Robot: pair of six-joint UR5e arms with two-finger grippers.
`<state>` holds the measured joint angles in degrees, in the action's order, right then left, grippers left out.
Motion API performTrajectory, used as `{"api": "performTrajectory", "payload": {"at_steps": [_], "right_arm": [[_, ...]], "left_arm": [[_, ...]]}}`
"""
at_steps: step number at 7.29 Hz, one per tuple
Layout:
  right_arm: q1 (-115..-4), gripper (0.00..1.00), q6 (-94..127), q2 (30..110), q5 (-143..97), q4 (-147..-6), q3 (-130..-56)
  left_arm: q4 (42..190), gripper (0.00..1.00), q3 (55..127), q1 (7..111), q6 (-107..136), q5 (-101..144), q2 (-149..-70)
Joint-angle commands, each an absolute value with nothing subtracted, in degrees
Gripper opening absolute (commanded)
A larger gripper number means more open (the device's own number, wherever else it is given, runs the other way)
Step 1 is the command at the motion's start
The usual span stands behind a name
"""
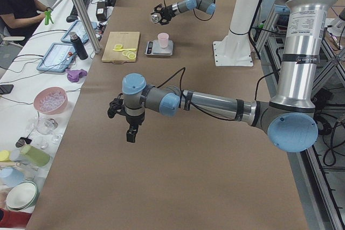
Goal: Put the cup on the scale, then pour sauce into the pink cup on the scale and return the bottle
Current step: 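Turn the bottle upright and carry it back with the right gripper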
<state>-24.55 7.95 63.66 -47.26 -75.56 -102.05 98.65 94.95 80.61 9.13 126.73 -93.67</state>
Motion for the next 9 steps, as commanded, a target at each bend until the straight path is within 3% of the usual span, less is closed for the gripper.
{"api": "performTrajectory", "payload": {"at_steps": [1,3,5,9], "right_arm": [[-29.51,0.00,11.84,68.88,-56.04,-74.01,-108.34],[-32.76,0.00,22.18,75.11,-62.01,-65.38,-110.30],[-35.15,0.00,33.34,80.06,-66.78,-52.44,-107.42],[-36.91,0.00,43.57,83.40,-67.85,-24.57,-92.58]], "left_arm": [[98.53,0.98,95.53,80.68,9.14,126.65,-93.60],[98.18,0.98,96.59,80.77,9.14,126.74,-93.52],[98.26,0.98,96.50,80.77,9.14,126.65,-93.60],[98.44,0.98,96.50,80.77,9.14,126.30,-93.60]]}}
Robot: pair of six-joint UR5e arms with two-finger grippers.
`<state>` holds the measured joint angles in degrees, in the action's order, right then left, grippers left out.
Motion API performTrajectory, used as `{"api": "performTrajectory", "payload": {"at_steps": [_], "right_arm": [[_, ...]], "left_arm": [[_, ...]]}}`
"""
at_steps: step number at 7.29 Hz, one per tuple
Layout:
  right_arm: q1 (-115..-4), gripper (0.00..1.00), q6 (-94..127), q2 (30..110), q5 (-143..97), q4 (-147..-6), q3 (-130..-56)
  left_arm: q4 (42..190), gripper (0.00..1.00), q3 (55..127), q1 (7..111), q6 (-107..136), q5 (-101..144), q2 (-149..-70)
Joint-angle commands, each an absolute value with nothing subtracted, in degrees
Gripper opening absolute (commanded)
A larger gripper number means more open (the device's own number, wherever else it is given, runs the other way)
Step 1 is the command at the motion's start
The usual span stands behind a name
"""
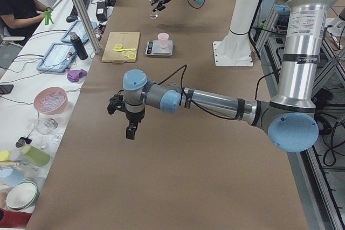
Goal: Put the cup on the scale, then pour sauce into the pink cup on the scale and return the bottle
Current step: 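Turn the bottle upright and carry it back with the right gripper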
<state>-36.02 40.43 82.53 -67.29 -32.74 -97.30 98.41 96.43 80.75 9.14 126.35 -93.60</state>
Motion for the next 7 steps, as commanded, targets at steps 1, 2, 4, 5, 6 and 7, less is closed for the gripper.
{"api": "performTrajectory", "payload": {"at_steps": [1,2,4,5,6,7], "right_arm": [[-39.09,0.00,43.68,84.54,-71.42,-24.00,-92.55],[-40.85,0.00,43.77,85.25,-74.15,-24.08,-92.46],[-41.83,0.00,45.08,86.75,-76.63,-24.34,-91.50],[-42.18,0.00,45.17,87.01,-77.86,-25.30,-90.97],[-42.80,0.00,45.18,86.92,-79.79,-26.62,-90.71],[-43.15,0.00,45.09,86.92,-79.89,-26.63,-90.70]], "left_arm": [[98.44,0.98,96.59,80.86,9.14,126.30,-93.52],[98.44,0.98,96.85,80.86,9.14,126.21,-93.52],[98.44,0.98,96.77,80.86,9.14,126.21,-93.52],[98.44,0.98,96.68,80.77,9.14,126.21,-93.52],[98.44,0.98,96.59,80.77,9.14,126.21,-93.52],[98.44,0.98,96.59,80.77,9.14,126.21,-93.52]]}}
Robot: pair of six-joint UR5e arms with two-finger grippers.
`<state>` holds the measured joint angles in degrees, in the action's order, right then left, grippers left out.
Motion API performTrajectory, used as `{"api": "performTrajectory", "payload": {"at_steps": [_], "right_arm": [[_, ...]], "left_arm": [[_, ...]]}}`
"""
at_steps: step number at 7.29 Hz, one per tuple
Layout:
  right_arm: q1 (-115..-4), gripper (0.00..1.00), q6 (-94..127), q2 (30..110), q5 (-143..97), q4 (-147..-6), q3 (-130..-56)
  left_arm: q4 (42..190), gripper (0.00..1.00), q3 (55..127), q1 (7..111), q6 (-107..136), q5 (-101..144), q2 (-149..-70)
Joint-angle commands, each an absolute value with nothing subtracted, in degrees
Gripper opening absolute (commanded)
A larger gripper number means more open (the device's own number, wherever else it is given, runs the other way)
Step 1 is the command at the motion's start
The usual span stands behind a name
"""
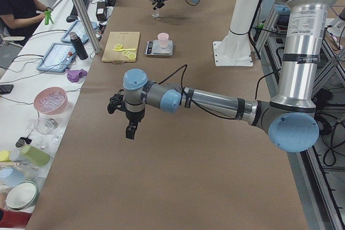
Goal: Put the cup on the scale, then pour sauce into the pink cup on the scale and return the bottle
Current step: 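Lower the sauce bottle onto the table and open the right gripper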
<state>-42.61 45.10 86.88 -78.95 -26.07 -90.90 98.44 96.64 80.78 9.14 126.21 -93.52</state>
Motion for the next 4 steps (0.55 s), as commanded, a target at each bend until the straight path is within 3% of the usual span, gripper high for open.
{"api": "performTrajectory", "payload": {"at_steps": [1,4], "right_arm": [[-43.42,0.00,45.09,86.92,-80.76,-26.63,-90.62],[-43.59,0.00,45.09,86.75,-81.39,-26.63,-90.00]], "left_arm": [[98.44,0.98,96.59,80.68,9.14,126.21,-93.52],[98.52,0.98,96.42,80.68,9.14,126.21,-93.52]]}}
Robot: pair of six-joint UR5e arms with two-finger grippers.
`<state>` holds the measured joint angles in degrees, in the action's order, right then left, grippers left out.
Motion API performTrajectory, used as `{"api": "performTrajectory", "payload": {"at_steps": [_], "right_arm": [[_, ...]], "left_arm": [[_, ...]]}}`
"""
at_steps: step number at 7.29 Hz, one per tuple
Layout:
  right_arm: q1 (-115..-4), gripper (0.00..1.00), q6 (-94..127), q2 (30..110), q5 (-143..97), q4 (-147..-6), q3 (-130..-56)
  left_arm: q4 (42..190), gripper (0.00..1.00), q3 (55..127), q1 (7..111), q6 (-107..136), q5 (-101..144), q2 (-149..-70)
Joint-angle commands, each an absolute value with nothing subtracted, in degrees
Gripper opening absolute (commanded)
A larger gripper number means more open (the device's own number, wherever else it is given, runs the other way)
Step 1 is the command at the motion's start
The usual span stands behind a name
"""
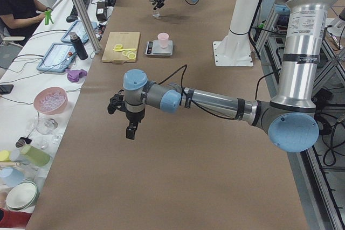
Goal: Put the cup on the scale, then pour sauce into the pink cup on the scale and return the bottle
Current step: 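Lower the sauce bottle onto the table and open the right gripper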
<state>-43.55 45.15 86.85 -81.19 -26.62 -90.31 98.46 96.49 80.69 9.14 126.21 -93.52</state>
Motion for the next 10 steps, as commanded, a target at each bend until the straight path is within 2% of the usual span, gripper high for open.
{"api": "performTrajectory", "payload": {"at_steps": [1,5,6,7,10], "right_arm": [[-43.59,0.00,45.09,86.66,-81.47,-26.63,-89.74],[-43.77,0.00,45.00,86.13,-83.04,-26.54,-88.95],[-44.29,0.17,45.00,86.05,-84.19,-26.54,-88.95],[-44.30,0.99,45.26,85.61,-84.11,-26.54,-88.95],[-44.38,1.00,45.26,85.52,-84.20,-26.54,-89.21]], "left_arm": [[98.53,0.98,96.33,80.68,9.14,126.21,-93.52],[98.52,0.98,96.85,80.86,9.14,126.12,-93.52],[98.44,0.98,96.59,80.77,9.14,126.12,-93.52],[98.52,0.98,96.59,80.77,9.14,126.12,-93.52],[98.44,0.98,96.50,80.77,9.05,126.12,-93.52]]}}
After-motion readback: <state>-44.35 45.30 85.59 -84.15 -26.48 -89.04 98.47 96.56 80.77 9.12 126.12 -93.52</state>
